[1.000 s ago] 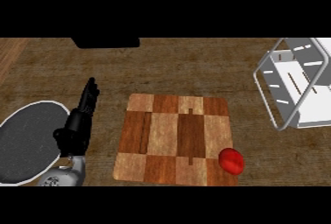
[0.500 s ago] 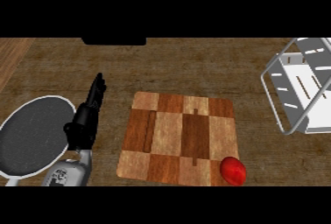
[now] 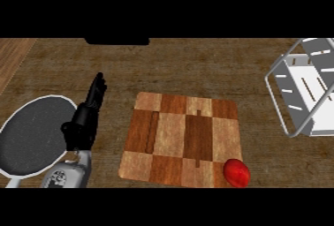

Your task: Pick the sweet potato from the cutting board and place it in the tiered basket

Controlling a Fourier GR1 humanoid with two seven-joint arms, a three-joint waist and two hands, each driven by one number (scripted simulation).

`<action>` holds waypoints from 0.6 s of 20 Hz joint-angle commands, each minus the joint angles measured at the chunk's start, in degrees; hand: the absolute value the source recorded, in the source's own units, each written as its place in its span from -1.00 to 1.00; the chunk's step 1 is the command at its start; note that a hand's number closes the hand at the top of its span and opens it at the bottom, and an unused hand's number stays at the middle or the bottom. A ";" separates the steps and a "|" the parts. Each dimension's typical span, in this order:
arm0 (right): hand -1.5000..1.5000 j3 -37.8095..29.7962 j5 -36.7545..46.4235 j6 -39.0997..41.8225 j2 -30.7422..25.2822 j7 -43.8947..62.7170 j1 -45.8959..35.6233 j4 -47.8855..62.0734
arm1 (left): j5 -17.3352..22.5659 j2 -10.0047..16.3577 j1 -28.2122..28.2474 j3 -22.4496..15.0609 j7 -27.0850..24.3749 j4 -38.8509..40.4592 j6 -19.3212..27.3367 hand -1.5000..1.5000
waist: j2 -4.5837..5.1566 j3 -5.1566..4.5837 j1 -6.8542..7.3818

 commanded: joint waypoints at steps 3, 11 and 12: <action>-1.00 -5.19 -4.86 -1.62 8.25 1.68 -3.01 9.67 | 0.16 0.37 2.14 0.09 -2.49 0.18 -0.89 0.00 | -0.13 0.02 -0.33; -1.00 -11.46 -8.40 -0.15 12.27 -6.83 -6.68 18.30 | -0.65 -0.54 -0.79 0.66 0.23 0.33 -0.21 0.00 | -0.29 0.03 -1.07; -1.00 -12.92 -9.78 -1.39 13.65 -6.79 -8.02 20.40 | -0.52 -0.74 1.53 0.85 -4.08 2.69 -0.13 0.00 | -0.14 0.02 -0.80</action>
